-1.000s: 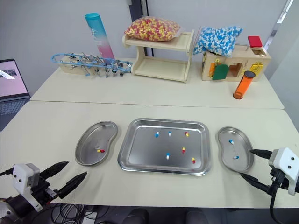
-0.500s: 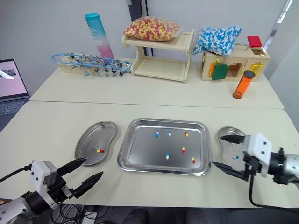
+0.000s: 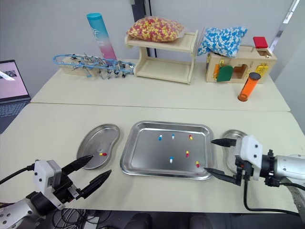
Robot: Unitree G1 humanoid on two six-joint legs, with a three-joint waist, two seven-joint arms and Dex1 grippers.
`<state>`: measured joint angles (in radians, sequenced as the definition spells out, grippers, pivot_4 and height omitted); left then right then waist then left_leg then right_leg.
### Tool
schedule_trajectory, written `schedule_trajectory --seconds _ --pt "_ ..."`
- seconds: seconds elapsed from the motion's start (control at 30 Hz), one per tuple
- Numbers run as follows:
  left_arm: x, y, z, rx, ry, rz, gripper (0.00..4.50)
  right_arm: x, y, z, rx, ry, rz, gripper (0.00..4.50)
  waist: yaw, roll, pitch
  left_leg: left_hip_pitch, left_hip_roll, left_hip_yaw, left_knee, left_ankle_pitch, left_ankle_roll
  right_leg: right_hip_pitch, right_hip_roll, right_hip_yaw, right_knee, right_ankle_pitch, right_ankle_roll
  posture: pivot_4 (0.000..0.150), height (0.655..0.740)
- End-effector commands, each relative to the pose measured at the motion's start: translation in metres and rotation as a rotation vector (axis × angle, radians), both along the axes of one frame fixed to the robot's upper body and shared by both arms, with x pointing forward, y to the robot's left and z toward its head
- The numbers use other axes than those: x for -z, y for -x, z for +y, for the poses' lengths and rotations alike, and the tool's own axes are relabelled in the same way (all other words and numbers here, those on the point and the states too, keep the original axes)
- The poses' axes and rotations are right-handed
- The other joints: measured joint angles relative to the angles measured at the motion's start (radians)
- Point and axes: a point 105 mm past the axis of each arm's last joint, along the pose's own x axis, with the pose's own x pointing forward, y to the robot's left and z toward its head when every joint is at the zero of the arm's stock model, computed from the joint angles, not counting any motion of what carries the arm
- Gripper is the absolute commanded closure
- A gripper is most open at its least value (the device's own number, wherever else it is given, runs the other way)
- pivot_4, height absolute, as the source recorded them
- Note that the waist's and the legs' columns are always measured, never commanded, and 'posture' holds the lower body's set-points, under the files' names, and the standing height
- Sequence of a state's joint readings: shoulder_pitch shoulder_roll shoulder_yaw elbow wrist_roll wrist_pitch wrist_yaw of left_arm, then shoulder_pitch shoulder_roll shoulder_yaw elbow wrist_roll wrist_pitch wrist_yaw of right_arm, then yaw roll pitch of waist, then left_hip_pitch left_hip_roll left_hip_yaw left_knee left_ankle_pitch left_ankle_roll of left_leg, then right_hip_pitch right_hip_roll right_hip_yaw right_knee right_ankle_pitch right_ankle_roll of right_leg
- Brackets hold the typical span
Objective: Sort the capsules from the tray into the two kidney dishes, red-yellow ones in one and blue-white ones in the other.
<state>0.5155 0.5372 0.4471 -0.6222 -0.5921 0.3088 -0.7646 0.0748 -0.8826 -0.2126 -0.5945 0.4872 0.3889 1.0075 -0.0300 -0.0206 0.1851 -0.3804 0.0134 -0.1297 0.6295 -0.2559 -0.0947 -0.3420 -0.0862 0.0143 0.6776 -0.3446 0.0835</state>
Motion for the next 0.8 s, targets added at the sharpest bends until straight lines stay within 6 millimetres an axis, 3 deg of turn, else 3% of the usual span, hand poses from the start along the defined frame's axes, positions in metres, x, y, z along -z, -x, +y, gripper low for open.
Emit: schedule_trajectory --seconds 0.03,0.13,0.2,0.33,0.53,0.8 --pt "-0.007 0.000 -0.004 0.008 0.012 -0.019 0.01 0.000 -0.007 0.020 -0.022 0.022 -0.043 0.00 -0.001 0.000 0.000 0.000 0.000 0.000 0.000 0.000 0.000 0.000 0.000 0.000 0.000 0.000 0.000 0.150 0.7400" --pt "-0.006 -0.001 -0.006 0.011 0.011 -0.017 0.00 0.004 -0.015 0.043 -0.055 -0.015 -0.047 0.19 -0.003 0.000 0.000 0.000 0.000 0.000 0.000 0.000 0.000 0.000 0.000 0.000 0.000 0.000 0.000 0.150 0.7400" --pt "-0.006 0.000 -0.008 0.015 0.012 -0.019 0.00 0.010 -0.023 0.055 -0.053 -0.019 -0.043 0.65 -0.001 0.000 0.000 0.000 0.000 -0.001 0.000 0.000 0.000 0.000 0.000 0.000 0.000 0.000 0.000 0.150 0.7400" --pt "-0.007 0.000 -0.012 0.022 0.012 -0.019 0.00 0.017 -0.038 0.080 -0.044 -0.032 -0.054 2.02 0.000 0.000 0.000 -0.001 0.000 -0.001 0.000 0.000 0.000 -0.001 0.000 0.000 0.000 0.000 0.000 0.150 0.7400" --pt "-0.009 0.001 -0.017 0.041 0.001 -0.028 0.00 0.017 -0.072 0.125 0.068 -0.066 -0.094 2.02 -0.004 0.000 0.000 -0.001 0.000 -0.001 0.000 0.000 0.000 -0.003 0.001 0.000 0.002 0.000 0.000 0.150 0.7400" --pt "-0.010 -0.001 -0.022 0.062 -0.005 -0.033 0.00 0.026 -0.098 0.150 0.177 -0.050 -0.032 2.02 -0.002 0.001 0.000 -0.003 0.000 -0.001 -0.001 0.000 0.000 -0.007 0.001 0.001 0.002 0.000 -0.001 0.150 0.7400"
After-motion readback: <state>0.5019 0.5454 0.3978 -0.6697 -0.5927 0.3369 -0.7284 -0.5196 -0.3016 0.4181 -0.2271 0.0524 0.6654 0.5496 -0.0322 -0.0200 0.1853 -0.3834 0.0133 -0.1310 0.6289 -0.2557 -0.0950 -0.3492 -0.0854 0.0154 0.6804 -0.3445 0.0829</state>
